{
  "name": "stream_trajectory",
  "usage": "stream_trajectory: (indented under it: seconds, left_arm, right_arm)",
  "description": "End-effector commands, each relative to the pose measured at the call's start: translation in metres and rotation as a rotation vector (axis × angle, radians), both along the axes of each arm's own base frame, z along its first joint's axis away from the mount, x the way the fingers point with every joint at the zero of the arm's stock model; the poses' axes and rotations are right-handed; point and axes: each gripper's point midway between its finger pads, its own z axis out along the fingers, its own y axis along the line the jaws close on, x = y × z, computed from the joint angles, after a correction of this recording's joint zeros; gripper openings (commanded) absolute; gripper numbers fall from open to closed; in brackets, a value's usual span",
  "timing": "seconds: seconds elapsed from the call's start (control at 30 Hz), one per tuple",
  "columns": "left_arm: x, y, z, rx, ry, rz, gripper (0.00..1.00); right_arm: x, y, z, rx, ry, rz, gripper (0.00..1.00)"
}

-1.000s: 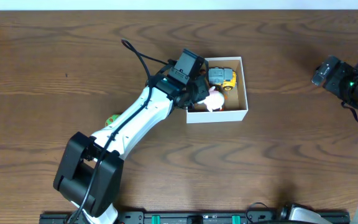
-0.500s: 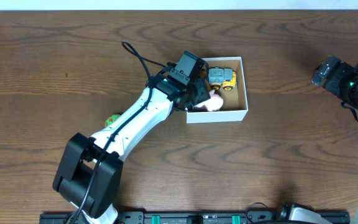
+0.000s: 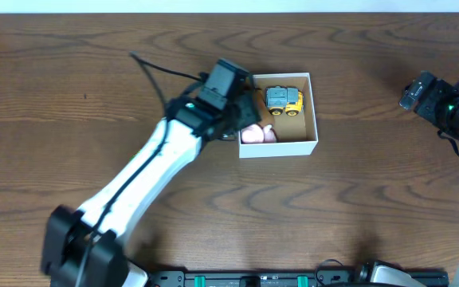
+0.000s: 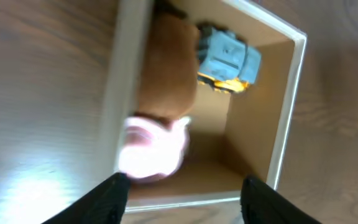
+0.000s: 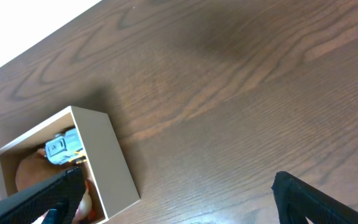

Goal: Pack container
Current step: 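Carry the pink figure into the box's front-left corner and release, then move the left gripper back and grasp the green numbered ball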

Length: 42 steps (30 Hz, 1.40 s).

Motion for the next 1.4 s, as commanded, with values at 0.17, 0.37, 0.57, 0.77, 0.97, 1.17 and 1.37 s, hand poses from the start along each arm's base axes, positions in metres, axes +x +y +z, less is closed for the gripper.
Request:
stream_trajectory:
  seconds: [0.17,0.37,0.57,0.77,0.97,1.17,1.37]
  left_arm:
    - [-0.017,0.112,0.022,0.275,-0.021,0.082,0.71]
    - [-0.048,0.181,-0.012,0.524,0.213,0.117,0.77]
    - [-0.053,0.207,-0.051,0.6,0.372,0.041,0.77]
    - [-0.048,0.224,-0.088,0.571,0.485,-0.001,0.77]
    - [-0.05,0.228,-0.118,0.478,0.566,-0.099,0.77]
    - [-0.051,0.222,-0.134,0.437,0.59,-0.19,0.77]
    - [-0.057,0.215,-0.15,0.396,0.61,-0.25,0.76]
  right_arm:
    - [0.0,-0.001,-0.001,0.013,0.003,-0.013,0.99]
    - [0.0,-0.001,-0.001,0.013,0.003,-0.013,0.99]
    - [0.0,-0.001,-0.001,0.013,0.003,-0.013,0.99]
    - [0.0,-0.001,-0.001,0.013,0.003,-0.013,0.99]
    - [0.0,-0.001,-0.001,0.013,0.003,-0.013,0.99]
    - [0.0,-0.001,-0.001,0.013,0.003,-0.013,0.99]
    - [0.0,-0.001,-0.001,0.013,0.003,-0.013,0.99]
